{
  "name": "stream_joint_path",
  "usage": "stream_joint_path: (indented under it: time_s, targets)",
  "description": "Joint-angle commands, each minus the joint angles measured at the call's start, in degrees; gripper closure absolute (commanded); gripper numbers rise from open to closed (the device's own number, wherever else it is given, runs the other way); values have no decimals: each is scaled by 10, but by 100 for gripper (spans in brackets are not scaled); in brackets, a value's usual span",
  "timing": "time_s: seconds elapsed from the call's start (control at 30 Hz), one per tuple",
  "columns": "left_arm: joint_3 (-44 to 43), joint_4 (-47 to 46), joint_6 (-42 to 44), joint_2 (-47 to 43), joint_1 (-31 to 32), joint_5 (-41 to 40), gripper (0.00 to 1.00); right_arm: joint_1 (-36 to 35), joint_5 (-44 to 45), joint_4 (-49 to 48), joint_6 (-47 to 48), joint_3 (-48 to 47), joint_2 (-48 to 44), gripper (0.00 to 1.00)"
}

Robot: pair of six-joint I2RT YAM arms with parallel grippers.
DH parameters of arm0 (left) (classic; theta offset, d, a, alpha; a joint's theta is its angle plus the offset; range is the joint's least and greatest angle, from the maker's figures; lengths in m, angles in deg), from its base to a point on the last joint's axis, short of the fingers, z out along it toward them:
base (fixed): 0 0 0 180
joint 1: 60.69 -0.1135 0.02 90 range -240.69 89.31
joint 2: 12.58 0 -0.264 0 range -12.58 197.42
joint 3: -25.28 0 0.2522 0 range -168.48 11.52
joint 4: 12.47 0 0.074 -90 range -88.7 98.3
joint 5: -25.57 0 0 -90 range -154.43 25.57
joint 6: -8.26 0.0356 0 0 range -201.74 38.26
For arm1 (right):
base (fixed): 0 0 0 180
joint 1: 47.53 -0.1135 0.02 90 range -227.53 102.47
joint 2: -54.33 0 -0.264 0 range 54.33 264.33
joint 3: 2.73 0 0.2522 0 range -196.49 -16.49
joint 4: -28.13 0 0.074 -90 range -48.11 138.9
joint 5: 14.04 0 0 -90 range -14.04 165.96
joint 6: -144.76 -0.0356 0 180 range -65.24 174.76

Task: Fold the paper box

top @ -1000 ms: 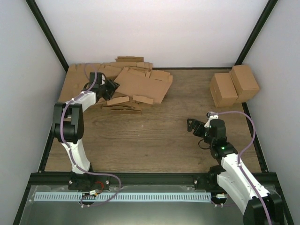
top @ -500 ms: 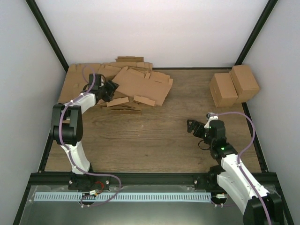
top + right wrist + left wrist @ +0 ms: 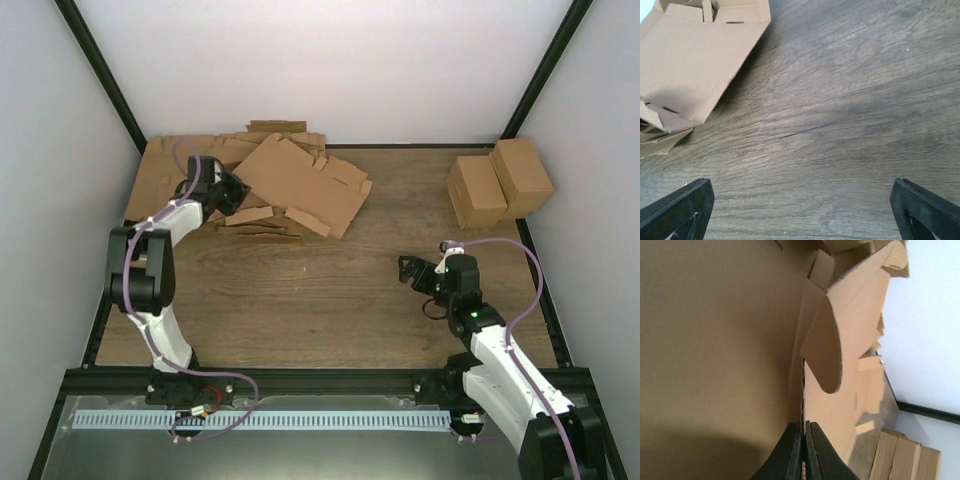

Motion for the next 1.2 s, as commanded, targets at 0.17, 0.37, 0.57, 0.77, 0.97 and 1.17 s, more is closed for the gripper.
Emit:
stream_joint_path:
  time_s: [0.17,0.37,0.57,0.77,0.97,1.17]
  targets:
    - [167,-27,15,-285,14,14,96,-4,-194,-11,-59,-116,70,0]
    - [308,35,9,-522,25,4,96,-6,-351,-60,-143,-120,108,1]
    - [442,100,-23,-769,30,-22,96,-6,-377,-102,-193,-50,76,12]
    - [550,154,-77,-946,30,-19,96,-8,-378,-100,-198,-6,70,17]
    - [607,215,-86,-1012,30,-10,96,-32,-362,-94,-179,10,125,20]
    - [627,222,-80,-1008,30,-6,96,-100,-332,-159,-202,8,222,26]
